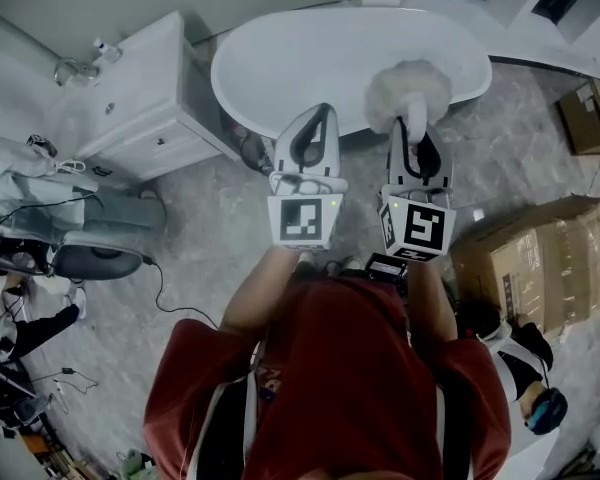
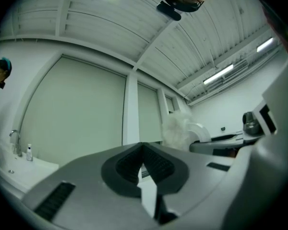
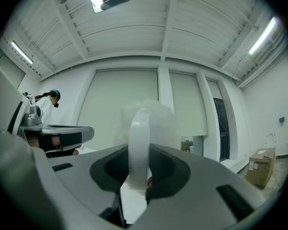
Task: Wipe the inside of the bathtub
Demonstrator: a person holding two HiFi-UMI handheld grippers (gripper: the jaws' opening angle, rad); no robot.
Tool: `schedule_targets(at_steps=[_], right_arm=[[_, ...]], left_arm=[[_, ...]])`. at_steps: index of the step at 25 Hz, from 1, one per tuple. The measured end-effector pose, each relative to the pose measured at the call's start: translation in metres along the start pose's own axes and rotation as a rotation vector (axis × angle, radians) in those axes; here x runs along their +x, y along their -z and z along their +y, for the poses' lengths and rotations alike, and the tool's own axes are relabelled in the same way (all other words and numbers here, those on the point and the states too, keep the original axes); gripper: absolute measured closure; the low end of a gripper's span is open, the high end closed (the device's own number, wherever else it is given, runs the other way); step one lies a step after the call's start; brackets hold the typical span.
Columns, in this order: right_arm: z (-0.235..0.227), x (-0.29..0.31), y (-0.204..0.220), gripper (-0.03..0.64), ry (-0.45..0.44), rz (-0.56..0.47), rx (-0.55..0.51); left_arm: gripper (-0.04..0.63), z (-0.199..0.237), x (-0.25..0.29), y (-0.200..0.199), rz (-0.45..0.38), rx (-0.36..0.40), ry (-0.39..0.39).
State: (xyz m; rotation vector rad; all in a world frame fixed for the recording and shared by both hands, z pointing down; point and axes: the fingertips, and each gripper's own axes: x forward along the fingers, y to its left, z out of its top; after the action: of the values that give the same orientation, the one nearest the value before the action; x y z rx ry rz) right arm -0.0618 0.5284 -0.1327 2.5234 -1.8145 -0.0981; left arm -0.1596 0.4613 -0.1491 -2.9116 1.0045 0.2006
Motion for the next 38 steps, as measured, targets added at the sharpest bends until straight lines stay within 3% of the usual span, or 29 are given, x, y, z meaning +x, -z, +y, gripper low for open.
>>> schedule_targets(at_steps=[10,16,25,38], right_arm=[[-0.048,-0.015,0.019,0.523,-0.029,0.021,0.074],[-0.058,0.002,0.033,0.523,-0.028,0.048,0.078],[-0.047,0.082,0.043,0.523,-0.03,0.07,0.053],[0.014,0.219,0.049,0.523,-0.073,0.104,-0.023]], left_arm=[[0.58,-0.049,0.011,0.017,0.025,0.019,-0.003],[0.58,-0.047,0.027,0.028,0.044,0.024,-0.004],[0.58,0.005,0.09,0.05,0.043,0.037,0.01],[0.58,0.126,0.168,0.072,0.038,-0.018,-0.039]])
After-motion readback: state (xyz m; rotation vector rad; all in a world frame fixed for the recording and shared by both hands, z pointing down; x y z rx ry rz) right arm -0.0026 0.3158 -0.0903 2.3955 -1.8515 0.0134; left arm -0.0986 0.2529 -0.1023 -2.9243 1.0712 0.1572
